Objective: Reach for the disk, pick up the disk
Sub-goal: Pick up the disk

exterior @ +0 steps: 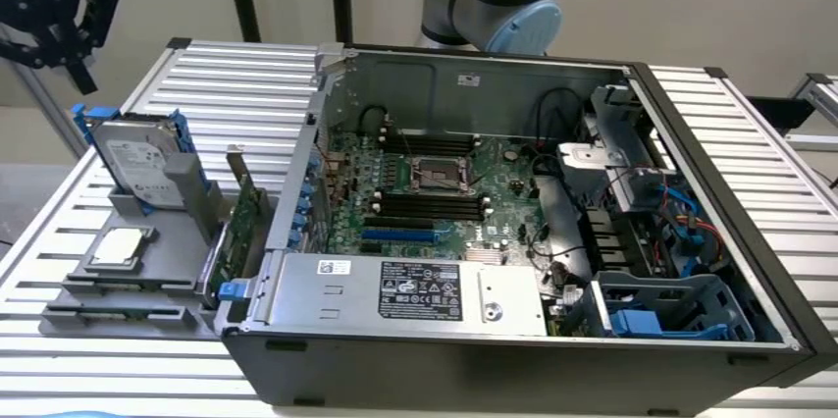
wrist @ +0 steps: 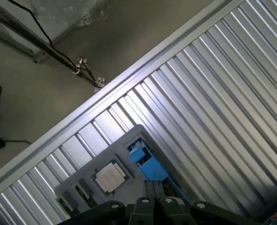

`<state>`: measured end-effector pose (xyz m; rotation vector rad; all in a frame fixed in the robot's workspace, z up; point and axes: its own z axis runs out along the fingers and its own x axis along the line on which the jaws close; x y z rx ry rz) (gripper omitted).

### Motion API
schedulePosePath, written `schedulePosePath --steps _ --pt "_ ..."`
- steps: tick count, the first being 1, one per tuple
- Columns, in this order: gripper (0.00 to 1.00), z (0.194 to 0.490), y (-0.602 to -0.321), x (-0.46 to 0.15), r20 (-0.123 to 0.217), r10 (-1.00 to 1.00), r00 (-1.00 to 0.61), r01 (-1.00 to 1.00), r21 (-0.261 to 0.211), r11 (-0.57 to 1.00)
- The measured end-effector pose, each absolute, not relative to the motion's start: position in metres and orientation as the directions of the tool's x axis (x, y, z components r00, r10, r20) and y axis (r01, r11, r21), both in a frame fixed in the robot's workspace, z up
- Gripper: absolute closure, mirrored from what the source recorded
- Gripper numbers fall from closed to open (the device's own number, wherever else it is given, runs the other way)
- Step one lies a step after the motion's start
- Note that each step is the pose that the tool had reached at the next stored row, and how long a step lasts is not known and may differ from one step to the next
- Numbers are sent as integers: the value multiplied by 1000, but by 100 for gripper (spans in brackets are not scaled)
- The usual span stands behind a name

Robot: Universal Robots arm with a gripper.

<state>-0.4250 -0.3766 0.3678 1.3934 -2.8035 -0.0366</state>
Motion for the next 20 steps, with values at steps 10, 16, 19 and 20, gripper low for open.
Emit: schedulePosePath --steps 10,16,19,20 --pt "89 373 -377 -425 -1 -893 -449 -893 26 449" --pt "89 367 -377 -425 -1 -937 -349 -937 24 349" --pt "89 363 -377 -425 -2 -955 -296 -955 23 296" --pt "89 363 -377 -425 -2 -960 -279 -960 23 279"
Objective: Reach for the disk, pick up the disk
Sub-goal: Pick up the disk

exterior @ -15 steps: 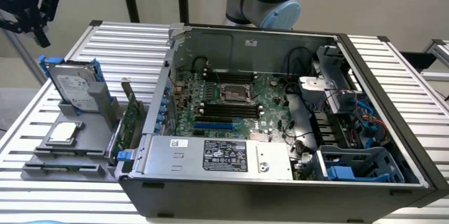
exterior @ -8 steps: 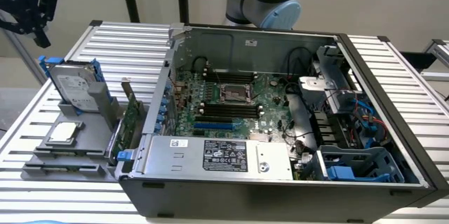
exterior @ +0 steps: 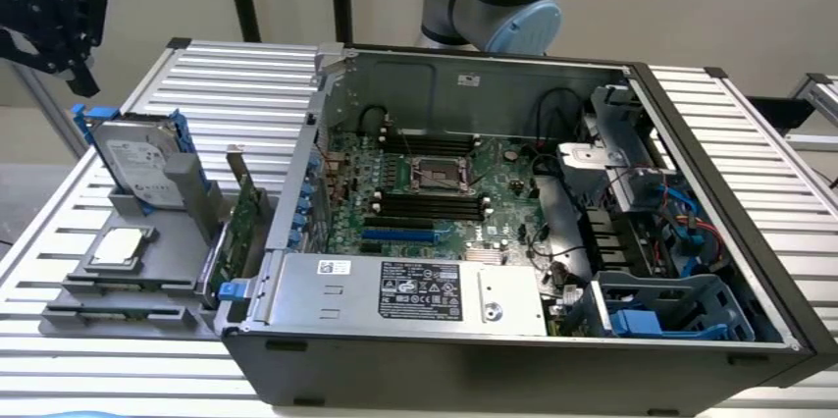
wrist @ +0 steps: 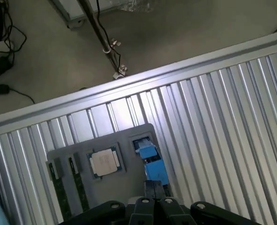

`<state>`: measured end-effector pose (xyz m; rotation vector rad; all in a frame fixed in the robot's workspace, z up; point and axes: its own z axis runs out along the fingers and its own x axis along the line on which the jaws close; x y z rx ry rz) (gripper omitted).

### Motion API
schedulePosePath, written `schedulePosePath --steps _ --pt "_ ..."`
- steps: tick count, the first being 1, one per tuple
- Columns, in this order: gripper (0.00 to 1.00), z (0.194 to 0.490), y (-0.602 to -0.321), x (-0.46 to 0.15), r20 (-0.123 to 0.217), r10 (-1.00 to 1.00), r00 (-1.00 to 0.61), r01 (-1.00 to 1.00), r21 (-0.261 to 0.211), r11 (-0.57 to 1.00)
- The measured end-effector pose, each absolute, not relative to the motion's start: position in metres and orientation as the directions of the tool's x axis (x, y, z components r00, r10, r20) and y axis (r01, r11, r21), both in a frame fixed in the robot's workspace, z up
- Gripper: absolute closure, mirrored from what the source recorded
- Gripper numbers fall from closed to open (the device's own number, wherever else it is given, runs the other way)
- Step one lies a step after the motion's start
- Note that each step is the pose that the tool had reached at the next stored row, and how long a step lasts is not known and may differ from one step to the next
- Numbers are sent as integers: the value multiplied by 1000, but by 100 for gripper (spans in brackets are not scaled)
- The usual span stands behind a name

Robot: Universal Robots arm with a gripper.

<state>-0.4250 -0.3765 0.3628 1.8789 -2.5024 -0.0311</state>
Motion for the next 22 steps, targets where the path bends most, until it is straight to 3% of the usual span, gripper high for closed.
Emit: schedulePosePath --steps 19,22 --pt "89 362 -375 -425 -23 -998 -57 -998 22 56" --pt "82 361 -375 -425 -23 -998 -56 -998 22 55"
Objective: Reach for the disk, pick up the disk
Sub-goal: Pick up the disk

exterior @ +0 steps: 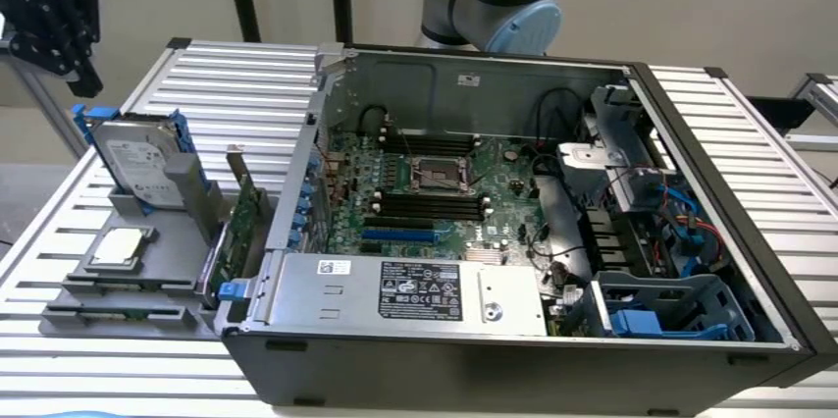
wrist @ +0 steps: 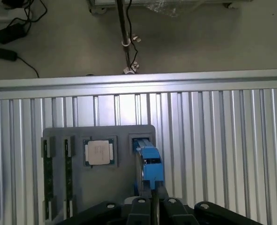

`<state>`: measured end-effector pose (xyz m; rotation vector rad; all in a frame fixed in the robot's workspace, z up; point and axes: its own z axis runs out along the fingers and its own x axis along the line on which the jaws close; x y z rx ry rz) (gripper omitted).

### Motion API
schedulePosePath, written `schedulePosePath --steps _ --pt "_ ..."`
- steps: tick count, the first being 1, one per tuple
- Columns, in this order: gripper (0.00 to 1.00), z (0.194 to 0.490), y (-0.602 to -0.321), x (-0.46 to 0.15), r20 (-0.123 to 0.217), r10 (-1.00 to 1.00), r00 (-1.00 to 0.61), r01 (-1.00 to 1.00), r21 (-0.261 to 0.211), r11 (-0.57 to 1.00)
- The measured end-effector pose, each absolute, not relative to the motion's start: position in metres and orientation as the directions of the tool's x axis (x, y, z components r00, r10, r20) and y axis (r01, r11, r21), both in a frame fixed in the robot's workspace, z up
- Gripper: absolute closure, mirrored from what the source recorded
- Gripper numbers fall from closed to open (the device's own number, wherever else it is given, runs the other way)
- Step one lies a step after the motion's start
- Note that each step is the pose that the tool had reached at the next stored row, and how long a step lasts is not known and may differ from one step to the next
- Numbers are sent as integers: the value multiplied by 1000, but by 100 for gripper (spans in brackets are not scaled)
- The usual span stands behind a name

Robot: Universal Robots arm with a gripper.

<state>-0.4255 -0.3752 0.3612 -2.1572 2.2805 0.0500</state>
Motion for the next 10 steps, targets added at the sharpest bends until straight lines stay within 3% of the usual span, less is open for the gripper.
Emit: schedulePosePath --steps 2,3,7,10 --pt "70 361 -375 -426 -23 -998 -56 -998 22 55" --pt "70 361 -375 -426 -23 -998 -55 -998 21 55" --pt "52 357 -375 -426 -23 -998 -54 -998 20 53" --pt "52 352 -375 -426 -23 -998 -51 -999 18 51"
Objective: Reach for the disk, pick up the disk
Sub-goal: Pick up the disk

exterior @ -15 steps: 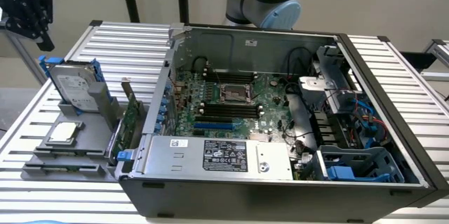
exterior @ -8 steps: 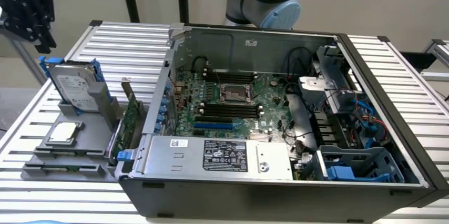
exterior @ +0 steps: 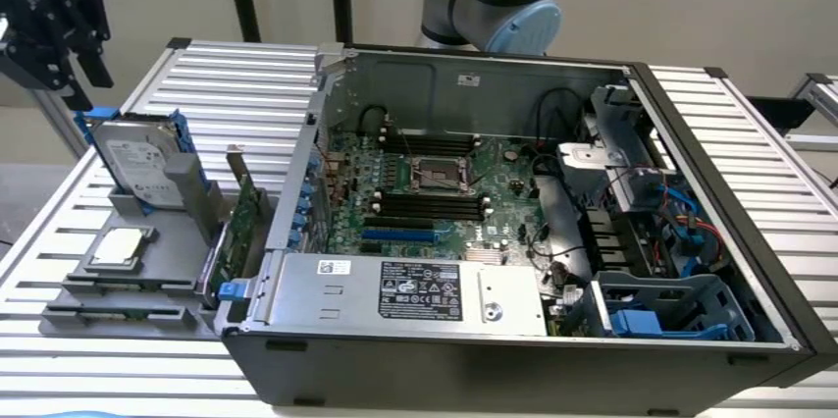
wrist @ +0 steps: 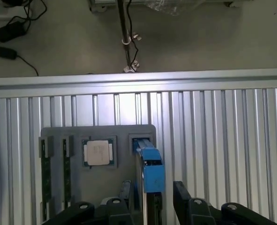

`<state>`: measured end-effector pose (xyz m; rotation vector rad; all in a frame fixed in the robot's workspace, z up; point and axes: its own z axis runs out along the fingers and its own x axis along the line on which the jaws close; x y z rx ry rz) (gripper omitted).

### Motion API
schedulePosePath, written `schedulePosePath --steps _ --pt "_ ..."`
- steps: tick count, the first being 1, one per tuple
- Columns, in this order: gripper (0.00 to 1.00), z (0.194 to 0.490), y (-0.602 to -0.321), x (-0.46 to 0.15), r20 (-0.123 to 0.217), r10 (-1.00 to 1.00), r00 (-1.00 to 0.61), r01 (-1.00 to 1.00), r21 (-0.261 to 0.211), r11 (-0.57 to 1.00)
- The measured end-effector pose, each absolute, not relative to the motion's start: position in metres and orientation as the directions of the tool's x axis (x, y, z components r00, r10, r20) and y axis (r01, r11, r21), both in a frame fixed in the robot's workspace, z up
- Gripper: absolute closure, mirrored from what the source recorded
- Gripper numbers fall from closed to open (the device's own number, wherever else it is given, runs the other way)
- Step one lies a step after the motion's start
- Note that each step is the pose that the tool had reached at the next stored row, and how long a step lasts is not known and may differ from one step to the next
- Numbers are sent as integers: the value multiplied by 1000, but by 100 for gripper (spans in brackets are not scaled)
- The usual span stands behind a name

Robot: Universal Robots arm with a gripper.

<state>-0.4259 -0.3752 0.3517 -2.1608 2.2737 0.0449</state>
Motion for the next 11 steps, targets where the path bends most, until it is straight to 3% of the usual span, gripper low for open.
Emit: schedulePosePath --steps 11 --pt "52 332 -375 -427 -23 -999 -42 -999 10 42"
